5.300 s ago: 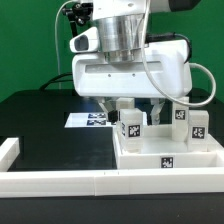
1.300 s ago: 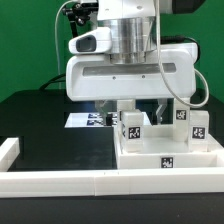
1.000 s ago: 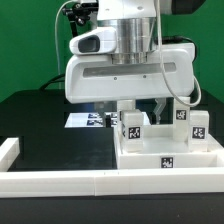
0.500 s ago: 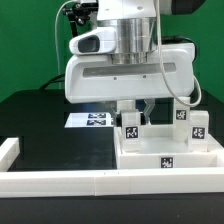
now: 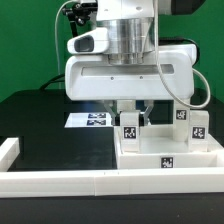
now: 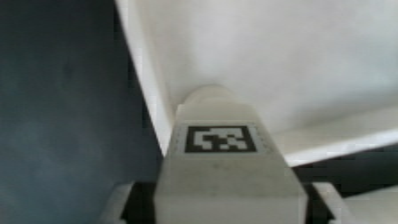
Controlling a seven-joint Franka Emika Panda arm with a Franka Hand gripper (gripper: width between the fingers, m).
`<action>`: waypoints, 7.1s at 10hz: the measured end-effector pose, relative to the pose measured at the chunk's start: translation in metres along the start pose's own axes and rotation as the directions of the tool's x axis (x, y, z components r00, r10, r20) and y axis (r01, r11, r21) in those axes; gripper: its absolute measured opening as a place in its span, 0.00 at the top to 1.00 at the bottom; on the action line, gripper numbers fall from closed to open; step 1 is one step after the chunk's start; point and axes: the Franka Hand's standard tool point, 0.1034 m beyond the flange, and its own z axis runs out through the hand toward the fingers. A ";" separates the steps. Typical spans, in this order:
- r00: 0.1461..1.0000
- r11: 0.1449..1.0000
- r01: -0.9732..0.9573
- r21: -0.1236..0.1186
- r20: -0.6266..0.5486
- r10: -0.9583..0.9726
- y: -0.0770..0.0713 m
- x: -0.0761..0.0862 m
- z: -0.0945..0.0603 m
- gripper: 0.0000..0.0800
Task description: Assemble square table
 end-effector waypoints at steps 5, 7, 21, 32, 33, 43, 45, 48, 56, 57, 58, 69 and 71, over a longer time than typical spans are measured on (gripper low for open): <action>0.844 0.844 -0.537 0.009 -0.017 0.537 -0.001 -0.002 0.001 0.64; 0.738 0.738 -0.674 0.016 -0.006 0.675 -0.001 -0.001 0.001 0.64; 0.995 0.995 -0.100 0.004 -0.003 0.100 -0.006 -0.003 0.001 0.19; 0.910 0.910 0.414 -0.011 -0.008 -0.415 -0.002 0.000 0.000 0.56; 0.910 0.910 0.414 -0.011 -0.008 -0.414 -0.002 0.000 0.000 0.64; 0.925 0.925 -0.379 0.017 -0.028 0.379 -0.001 -0.002 0.002 0.64; 0.839 0.839 -0.544 0.016 -0.024 0.544 -0.002 -0.002 0.002 0.64; 0.703 0.703 -0.711 0.024 0.000 0.711 0.000 -0.001 0.002 0.64; 0.943 0.943 -0.332 0.019 -0.009 0.333 -0.004 -0.003 0.003 0.19; 0.956 0.956 -0.294 0.019 -0.009 0.294 -0.007 -0.004 0.003 0.19; 0.983 0.983 -0.182 0.012 -0.013 0.182 -0.006 -0.004 0.003 0.19; 0.850 0.850 0.526 -0.024 -0.021 -0.526 0.001 0.002 0.001 0.22; 0.854 0.855 0.519 -0.024 -0.021 -0.519 0.001 0.002 0.001 0.45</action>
Offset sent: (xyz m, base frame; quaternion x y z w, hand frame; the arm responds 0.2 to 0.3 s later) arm -0.0100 0.0075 -0.0057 -0.0061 -0.0027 0.2415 0.9704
